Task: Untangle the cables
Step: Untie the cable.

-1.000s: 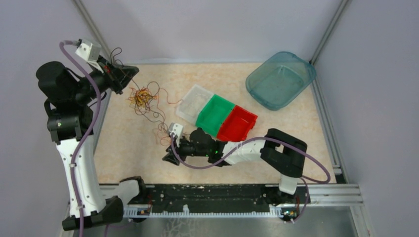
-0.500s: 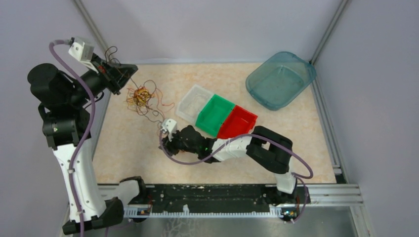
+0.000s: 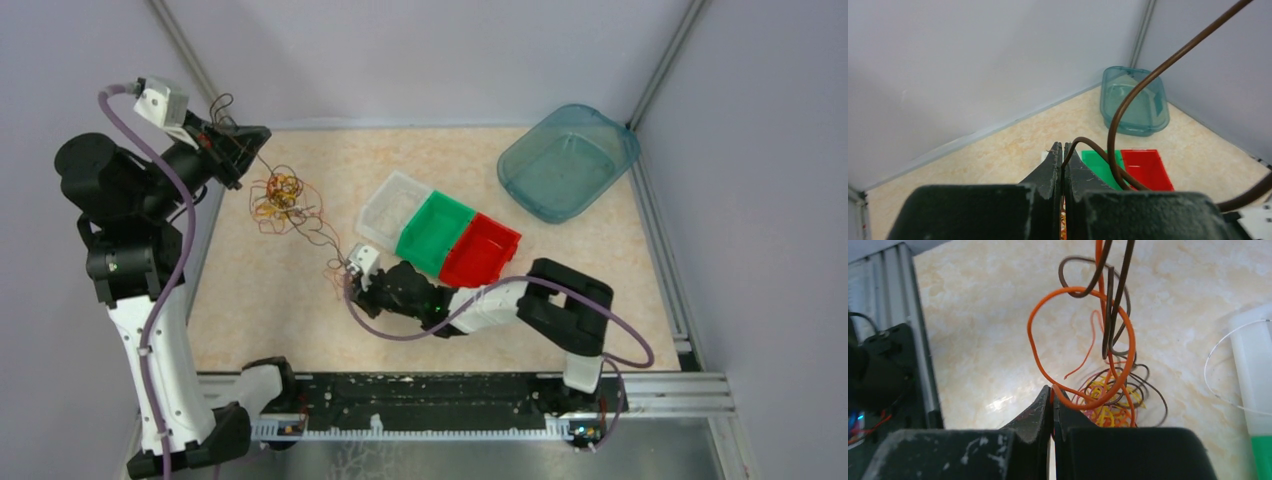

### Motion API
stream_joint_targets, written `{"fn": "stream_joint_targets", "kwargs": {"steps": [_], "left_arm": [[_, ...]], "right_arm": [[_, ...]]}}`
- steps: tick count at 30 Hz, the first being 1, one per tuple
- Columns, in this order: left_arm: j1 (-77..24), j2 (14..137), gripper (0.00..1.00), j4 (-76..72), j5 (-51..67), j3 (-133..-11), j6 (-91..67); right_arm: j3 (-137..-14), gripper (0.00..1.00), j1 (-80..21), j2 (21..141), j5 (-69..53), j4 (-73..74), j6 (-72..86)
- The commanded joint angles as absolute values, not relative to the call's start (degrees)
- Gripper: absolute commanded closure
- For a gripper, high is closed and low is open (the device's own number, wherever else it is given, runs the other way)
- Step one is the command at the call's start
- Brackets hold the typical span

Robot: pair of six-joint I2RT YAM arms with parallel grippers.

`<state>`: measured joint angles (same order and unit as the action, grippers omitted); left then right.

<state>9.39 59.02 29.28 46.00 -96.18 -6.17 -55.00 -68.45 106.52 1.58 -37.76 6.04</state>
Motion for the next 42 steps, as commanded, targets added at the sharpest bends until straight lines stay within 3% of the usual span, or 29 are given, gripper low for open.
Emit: {"fn": "stream_joint_targets", "kwargs": {"steps": [1,7,13,20,27,31,42], "left_arm": [[9.49,57.51,1.00,25.34,36.26,-90.58,1.59],[9.49,56.32,1.00,17.49,27.18,-81.43,10.36],[9.47,58.03,1.00,13.80,23.14,-84.09,12.80],[9.41,56.28,1.00,11.73,18.14,-79.15,18.71],[9.47,53.55,1.00,12.00,19.32,-69.19,20.18],[9.34,53.48,1.00,14.47,21.83,-66.38,18.27],[9.14,52.21,1.00,11.60,9.87,-52.80,28.83]], "right_arm": [[-47.28,1.00,-67.97,92.71,-3.58,-45.13,10.74],[-32.35,1.00,-66.47,77.62,-4.32,-46.20,15.97],[-21.13,1.00,-62.14,67.23,-2.83,-44.70,20.46],[-15.87,1.00,-60.44,47.45,1.34,-30.14,22.96],[-21.11,1.00,-57.33,29.74,2.73,-13.66,22.72],[-28.14,1.00,-57.14,29.26,3.18,-7.78,18.81],[-45.81,1.00,-54.93,28.10,10.17,5.27,7.55]]}}
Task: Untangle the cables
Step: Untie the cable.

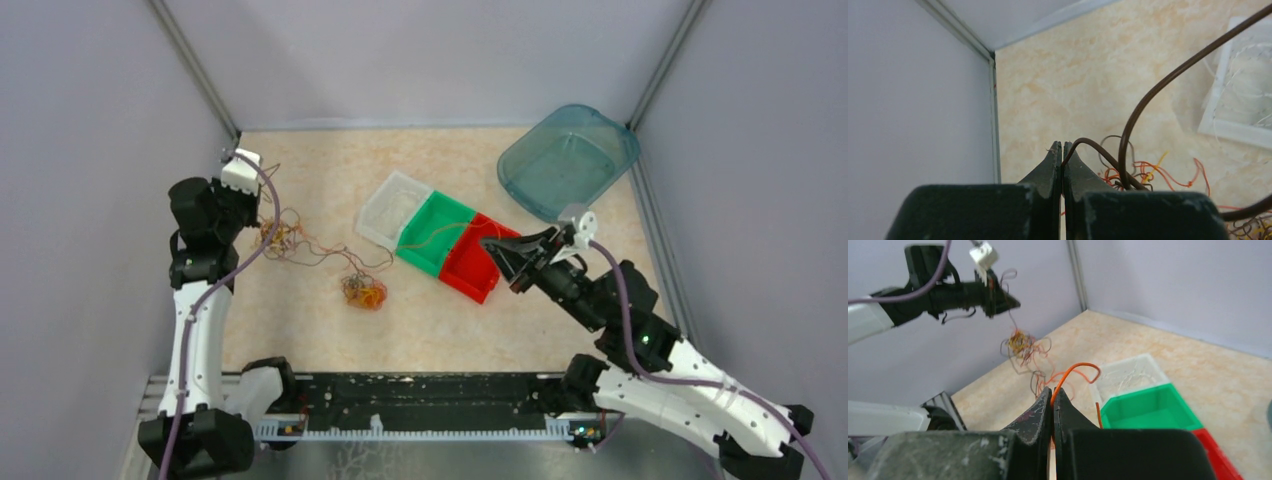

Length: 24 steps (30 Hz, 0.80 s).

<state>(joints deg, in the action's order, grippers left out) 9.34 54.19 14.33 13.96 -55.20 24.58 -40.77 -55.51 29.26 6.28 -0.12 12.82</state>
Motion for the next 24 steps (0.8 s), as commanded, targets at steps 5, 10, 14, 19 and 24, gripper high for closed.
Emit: {"fn": "stream_joint_targets", "kwargs": {"steps": [5,10,14,19,24], "left_arm": [[9.23,53.79,1.00,8.69,2.97,-50.56,32.19],[9.43,54.39,1.00,6.75,0.26,-49.08,34.49],[11.69,56.57,1.00,3.82,-1.04,-45.55,38.45],[12.69,58.39,1.00,3.06,-0.07,-43.54,37.28],[13.80,60.19,1.00,-0.94,-1.74,-40.75,39.79]], "right_arm": [[-48.24,1.00,-54.94,25.78,16.72,9.01,4.13],[-49.97,1.00,-54.95,25.97,23.56,13.59,1.79],[-51.63,1.00,-54.98,23.31,30.15,14.50,-1.47],[-53.53,1.00,-54.98,23.09,39.78,14.88,-5.88],[-55.11,1.00,-54.95,22.13,48.81,12.49,-12.04]]}}
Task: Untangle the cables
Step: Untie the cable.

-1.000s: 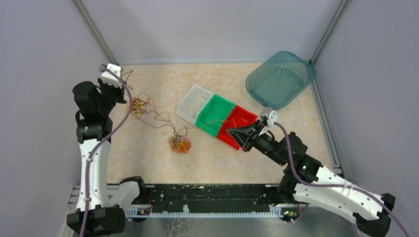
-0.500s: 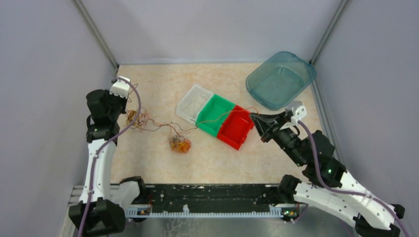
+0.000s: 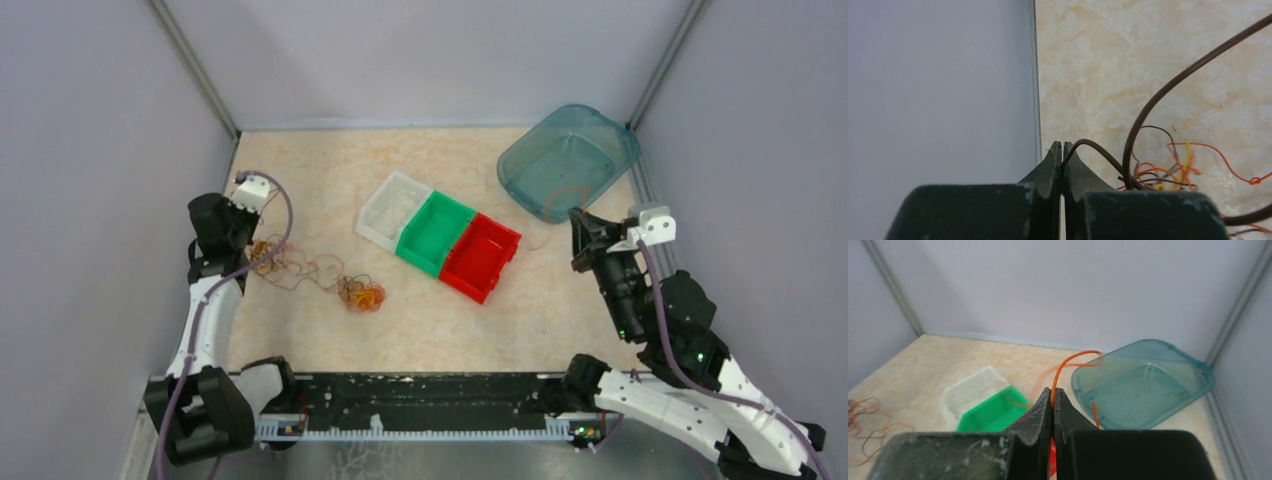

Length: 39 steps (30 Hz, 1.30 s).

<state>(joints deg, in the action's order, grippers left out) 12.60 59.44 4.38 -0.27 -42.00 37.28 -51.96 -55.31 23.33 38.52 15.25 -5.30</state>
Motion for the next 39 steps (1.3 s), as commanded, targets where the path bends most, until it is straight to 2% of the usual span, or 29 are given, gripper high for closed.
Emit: {"fn": "stream_joint_targets", "kwargs": {"steps": [1,4,11,14,26,32,39], "left_arm": [[14.47,60.54,1.00,-0.96,-1.23,-40.59,39.84],[15.28,60.81,1.00,1.00,2.46,-40.82,38.18],[15.21,58.40,1.00,12.89,24.10,-46.23,28.60],[15.25,58.77,1.00,16.45,29.08,-48.99,24.79],[15.21,58.28,1.00,19.54,34.54,-54.84,19.67],[15.22,57.98,1.00,20.14,36.68,-56.57,17.62],[15.21,58.08,1.00,20.78,40.68,-59.29,14.42]], "right_arm": [[-55.65,1.00,-55.02,21.58,50.00,11.17,-13.55],[-57.08,1.00,-55.86,20.10,50.35,9.25,-15.28],[-57.55,1.00,-61.40,25.12,45.87,11.59,-11.09],[-58.79,1.00,-61.37,27.37,42.25,12.13,-8.31],[-54.78,1.00,-60.71,37.36,32.65,7.08,-0.93],[-52.94,1.00,-52.52,43.19,22.45,4.39,2.92],[-49.93,1.00,-50.56,46.82,19.61,1.12,4.25]]}}
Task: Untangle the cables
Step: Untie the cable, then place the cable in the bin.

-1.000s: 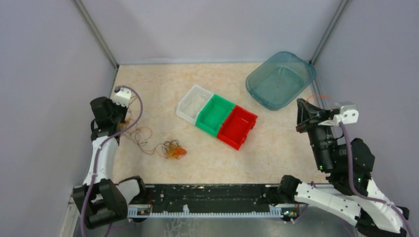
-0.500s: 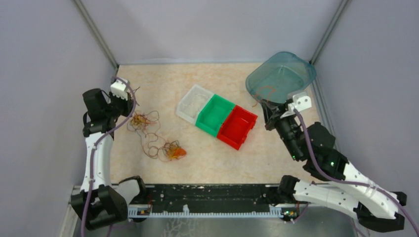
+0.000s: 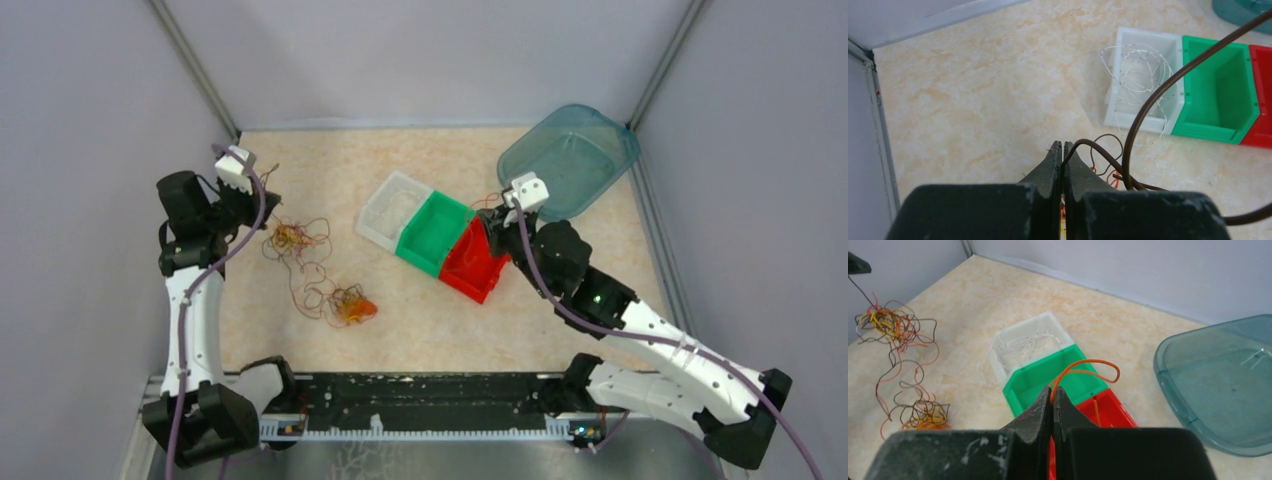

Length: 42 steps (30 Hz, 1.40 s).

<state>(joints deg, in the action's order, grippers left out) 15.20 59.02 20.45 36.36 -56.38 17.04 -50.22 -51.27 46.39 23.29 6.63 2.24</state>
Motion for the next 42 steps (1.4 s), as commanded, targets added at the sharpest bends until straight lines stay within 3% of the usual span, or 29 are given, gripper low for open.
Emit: {"fn": "stream_joint_targets", "kwargs": {"steps": [1,24,42], "left_arm": [[15.21,58.01,1.00,20.83,41.32,-59.59,13.82],[15.21,59.07,1.00,19.42,42.01,-60.56,11.52],[15.21,58.99,1.00,19.85,41.74,-60.73,12.06]], "right_arm": [[-49.62,1.00,-50.43,47.06,19.41,0.65,4.65],[-42.64,1.00,-42.62,50.16,13.06,-3.67,9.58],[-38.27,1.00,-38.81,65.20,9.60,-7.46,15.56]]}}
